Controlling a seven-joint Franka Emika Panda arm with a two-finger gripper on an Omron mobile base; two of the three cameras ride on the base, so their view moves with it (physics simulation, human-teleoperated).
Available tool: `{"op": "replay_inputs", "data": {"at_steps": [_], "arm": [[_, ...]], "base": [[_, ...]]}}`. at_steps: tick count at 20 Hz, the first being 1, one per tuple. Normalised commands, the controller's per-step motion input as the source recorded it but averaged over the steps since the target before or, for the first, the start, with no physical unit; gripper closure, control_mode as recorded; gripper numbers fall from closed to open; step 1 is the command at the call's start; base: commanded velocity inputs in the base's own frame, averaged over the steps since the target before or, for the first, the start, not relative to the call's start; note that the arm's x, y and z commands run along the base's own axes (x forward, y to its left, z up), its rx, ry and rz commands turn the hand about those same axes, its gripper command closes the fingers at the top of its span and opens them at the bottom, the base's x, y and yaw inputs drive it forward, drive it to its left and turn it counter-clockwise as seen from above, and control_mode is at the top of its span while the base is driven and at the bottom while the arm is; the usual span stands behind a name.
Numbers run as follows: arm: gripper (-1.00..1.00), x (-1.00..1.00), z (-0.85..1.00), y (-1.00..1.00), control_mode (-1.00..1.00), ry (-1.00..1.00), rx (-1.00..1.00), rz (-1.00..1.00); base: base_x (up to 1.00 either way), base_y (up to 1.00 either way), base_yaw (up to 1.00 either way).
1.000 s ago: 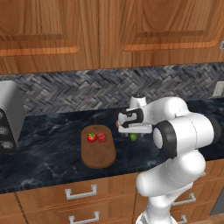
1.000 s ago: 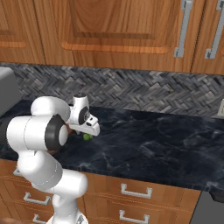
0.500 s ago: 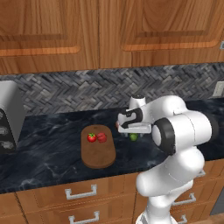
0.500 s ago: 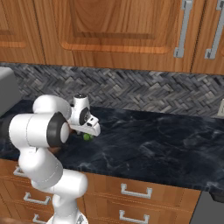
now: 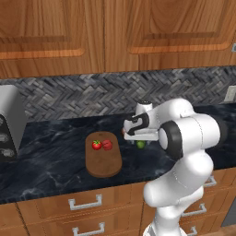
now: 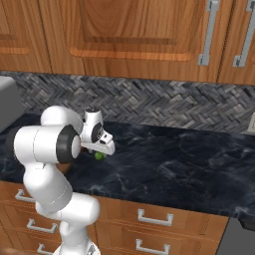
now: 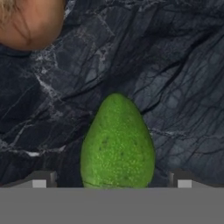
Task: Place the avocado, onion, tomato, and bell pepper on the cutting board.
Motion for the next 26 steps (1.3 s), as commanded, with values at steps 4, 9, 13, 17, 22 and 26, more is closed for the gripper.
{"op": "replay_inputs", "data": {"at_steps": [4,9,13,17,22,26], "arm": [[-1.0,0.12,-0.13,0.0,-1.0,0.0,0.0,0.0],[-1.0,0.15,-0.14,-0.01,-1.0,0.0,0.0,0.0],[-1.0,0.19,-0.09,0.0,-1.0,0.02,-0.01,0.0],[-1.0,0.19,-0.1,0.0,-1.0,0.03,-0.01,0.0],[1.0,0.26,-0.17,0.0,-1.0,0.07,-0.04,0.0],[1.0,0.0,-0.17,0.0,-1.0,0.0,-0.03,0.0]], "base": [[0.0,0.0,0.0],[0.0,0.0,0.0],[0.0,0.0,0.0],[0.0,0.0,0.0],[0.0,0.0,0.0],[0.0,0.0,0.0]]}}
